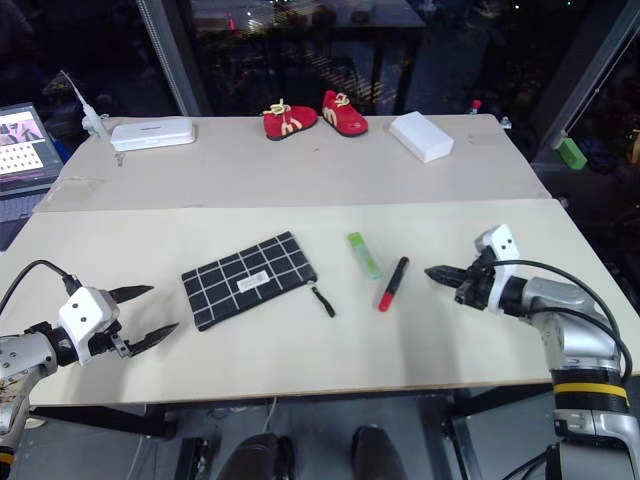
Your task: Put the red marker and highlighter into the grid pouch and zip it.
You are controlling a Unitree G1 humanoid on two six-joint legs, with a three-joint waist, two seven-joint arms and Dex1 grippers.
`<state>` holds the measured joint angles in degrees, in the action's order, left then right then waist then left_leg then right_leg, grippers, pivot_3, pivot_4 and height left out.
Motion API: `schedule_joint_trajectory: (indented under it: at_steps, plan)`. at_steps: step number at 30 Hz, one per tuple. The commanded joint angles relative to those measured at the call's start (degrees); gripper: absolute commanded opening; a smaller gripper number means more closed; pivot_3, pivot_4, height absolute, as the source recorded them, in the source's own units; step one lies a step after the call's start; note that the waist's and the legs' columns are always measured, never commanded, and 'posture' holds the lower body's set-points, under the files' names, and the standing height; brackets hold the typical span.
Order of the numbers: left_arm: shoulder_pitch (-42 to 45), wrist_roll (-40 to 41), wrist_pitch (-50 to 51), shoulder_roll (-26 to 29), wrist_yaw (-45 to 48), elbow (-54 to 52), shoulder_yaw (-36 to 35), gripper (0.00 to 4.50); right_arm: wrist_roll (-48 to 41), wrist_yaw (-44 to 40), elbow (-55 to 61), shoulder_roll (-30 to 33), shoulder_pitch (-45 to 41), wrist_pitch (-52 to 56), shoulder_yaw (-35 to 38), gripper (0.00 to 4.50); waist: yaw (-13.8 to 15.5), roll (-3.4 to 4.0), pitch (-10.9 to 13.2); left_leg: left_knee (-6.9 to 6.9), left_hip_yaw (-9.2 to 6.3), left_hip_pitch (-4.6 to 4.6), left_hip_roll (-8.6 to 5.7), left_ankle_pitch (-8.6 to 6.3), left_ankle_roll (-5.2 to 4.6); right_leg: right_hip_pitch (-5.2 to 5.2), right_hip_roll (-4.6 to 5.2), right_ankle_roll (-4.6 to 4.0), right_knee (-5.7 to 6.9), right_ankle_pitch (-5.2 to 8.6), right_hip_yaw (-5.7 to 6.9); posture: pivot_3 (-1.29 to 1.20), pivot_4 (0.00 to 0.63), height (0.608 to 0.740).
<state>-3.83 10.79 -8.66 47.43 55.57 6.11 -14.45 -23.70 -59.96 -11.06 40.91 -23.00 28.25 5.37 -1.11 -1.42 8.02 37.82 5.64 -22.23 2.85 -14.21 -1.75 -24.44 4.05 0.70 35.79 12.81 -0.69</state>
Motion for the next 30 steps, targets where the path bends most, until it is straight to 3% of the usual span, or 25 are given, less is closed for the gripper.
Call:
schedule_joint_trajectory:
  at_steps: [1, 11, 15, 30]
  plan:
    - [1.43, -3.95, -6.22, 3.37, 1.28, 2.39, 1.52, 4.5, 1.62, 1.7, 5.21, -3.43, -5.62, 1.86, -5.36, 0.1, -0.16, 0.0, 0.0, 0.0, 0.01, 0.0, 0.01, 0.0, 0.0, -0.03, 0.0, 0.0, 0.05, 0.0, -0.01, 0.0, 0.15, 0.74]
    - [7.07, -8.83, -18.4, 3.98, 1.11, 9.38, 7.75, 4.5, 14.49, 11.99, 1.43, -17.97, -18.99, 4.17, -21.44, 0.1, 0.59, 0.05, -0.01, 0.01, 0.24, -0.37, -0.1, 0.02, 0.01, -0.52, 0.18, -0.02, 0.29, -0.02, 0.11, 0.0, 0.15, 0.74]
    - [10.74, -10.28, -21.8, 1.03, -0.17, 10.46, 11.17, 4.5, 21.12, 18.11, -8.63, -24.05, -24.53, 1.64, -25.58, 0.1, 0.69, 0.11, -0.06, 0.06, 0.69, -0.48, -0.11, 0.03, 0.02, -0.62, 0.23, -0.02, 0.33, -0.04, 0.18, 0.0, 0.15, 0.74]
    - [13.41, -10.02, -26.46, 0.75, 0.76, 15.03, 14.61, 4.5, 31.49, 16.43, -21.54, -27.72, -28.12, -10.09, -31.42, 0.1, 0.17, 0.13, -0.12, 0.06, 0.82, -0.24, -0.06, 0.07, 0.07, -0.46, 0.2, 0.01, 0.39, -0.06, 0.26, 0.0, 0.15, 0.74]
